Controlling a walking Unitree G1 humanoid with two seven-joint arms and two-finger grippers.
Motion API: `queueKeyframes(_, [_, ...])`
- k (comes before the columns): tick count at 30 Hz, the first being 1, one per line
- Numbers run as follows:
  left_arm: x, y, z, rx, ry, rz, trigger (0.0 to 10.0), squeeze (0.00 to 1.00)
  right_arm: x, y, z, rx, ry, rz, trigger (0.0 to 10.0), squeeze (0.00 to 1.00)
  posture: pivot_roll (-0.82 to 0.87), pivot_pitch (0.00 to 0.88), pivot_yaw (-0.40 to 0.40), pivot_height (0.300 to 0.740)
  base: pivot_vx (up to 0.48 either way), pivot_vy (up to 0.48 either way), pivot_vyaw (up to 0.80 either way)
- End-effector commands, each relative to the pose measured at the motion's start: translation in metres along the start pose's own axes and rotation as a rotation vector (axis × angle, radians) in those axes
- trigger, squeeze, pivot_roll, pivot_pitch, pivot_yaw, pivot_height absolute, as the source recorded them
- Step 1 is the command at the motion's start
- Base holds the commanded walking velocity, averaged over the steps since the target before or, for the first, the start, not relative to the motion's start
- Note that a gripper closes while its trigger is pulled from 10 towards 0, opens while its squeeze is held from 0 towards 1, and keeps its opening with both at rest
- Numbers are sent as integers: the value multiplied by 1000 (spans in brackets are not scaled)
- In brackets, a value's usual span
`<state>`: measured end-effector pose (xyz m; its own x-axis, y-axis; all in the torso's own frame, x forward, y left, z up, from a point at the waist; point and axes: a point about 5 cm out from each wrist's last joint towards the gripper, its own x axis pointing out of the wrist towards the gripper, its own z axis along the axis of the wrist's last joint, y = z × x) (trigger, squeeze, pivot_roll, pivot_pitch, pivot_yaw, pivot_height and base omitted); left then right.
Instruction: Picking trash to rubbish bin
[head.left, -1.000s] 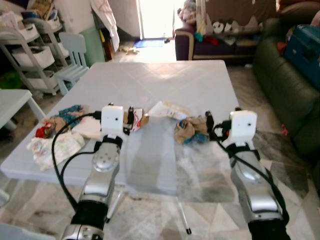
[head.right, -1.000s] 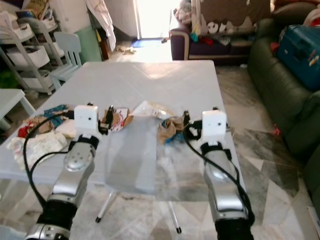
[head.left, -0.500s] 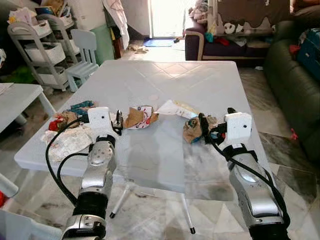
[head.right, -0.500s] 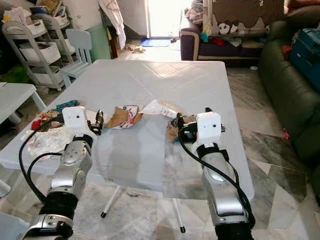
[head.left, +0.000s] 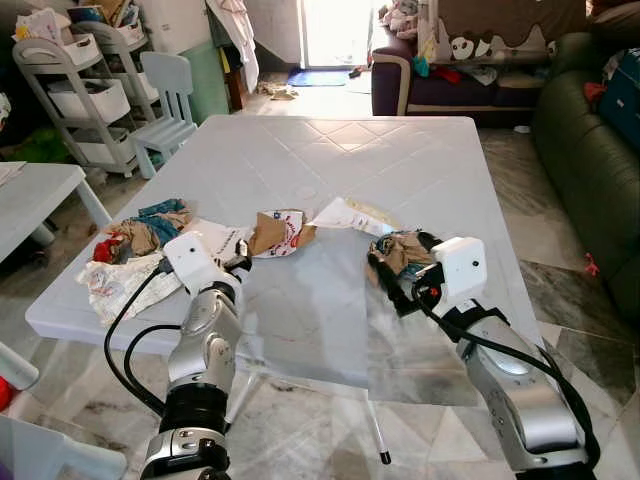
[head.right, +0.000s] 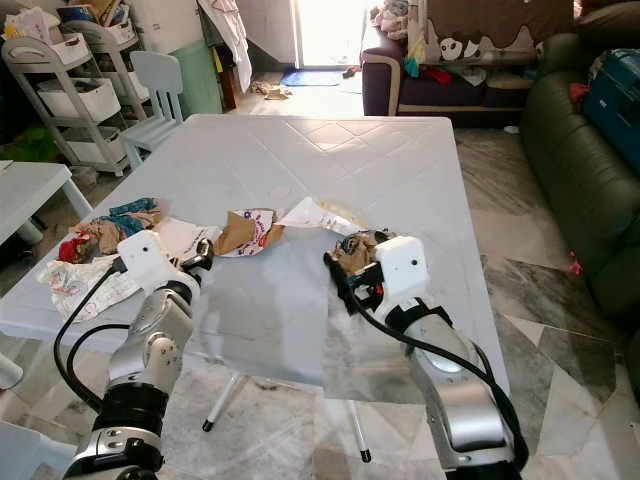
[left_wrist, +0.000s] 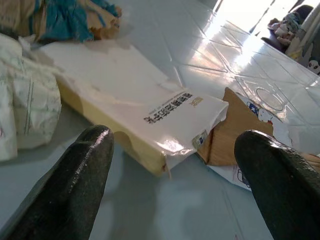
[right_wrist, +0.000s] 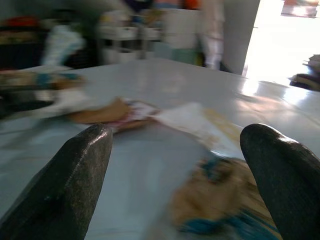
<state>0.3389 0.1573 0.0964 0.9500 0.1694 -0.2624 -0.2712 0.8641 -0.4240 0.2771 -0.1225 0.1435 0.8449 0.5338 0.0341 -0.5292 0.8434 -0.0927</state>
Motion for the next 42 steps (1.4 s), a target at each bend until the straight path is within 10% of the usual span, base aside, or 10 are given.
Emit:
queueKeyframes(1, [2, -5, 4, -31, 8, -3, 10000, 0, -1, 10, 6, 0, -7, 91, 10000, 0, -117, 1, 48, 740, 0, 0, 0])
queueKeyframes(17, [12, -19, -3, -284, 129, -35, 10000, 0, -11, 16, 9, -18, 27, 169, 10000, 0, -150, 6, 51, 740, 0, 0, 0])
queueKeyframes(24, [11, -26, 5, 69, 14, -117, 10000, 0, -12, 15, 8, -30, 35, 163, 10000, 0, -144, 0, 45, 740, 0, 0, 0])
queueKeyframes(34, [7, -6, 3, 270, -18, -93, 10000, 0, -6, 13, 9, -32, 29, 155, 10000, 0, -126, 0, 41, 740, 0, 0, 0])
queueKeyframes(42, [-11, -12, -19, 531, 48, -278, 10000, 0, -6, 13, 9, -32, 25, 146, 10000, 0, -117, 0, 48, 740, 0, 0, 0])
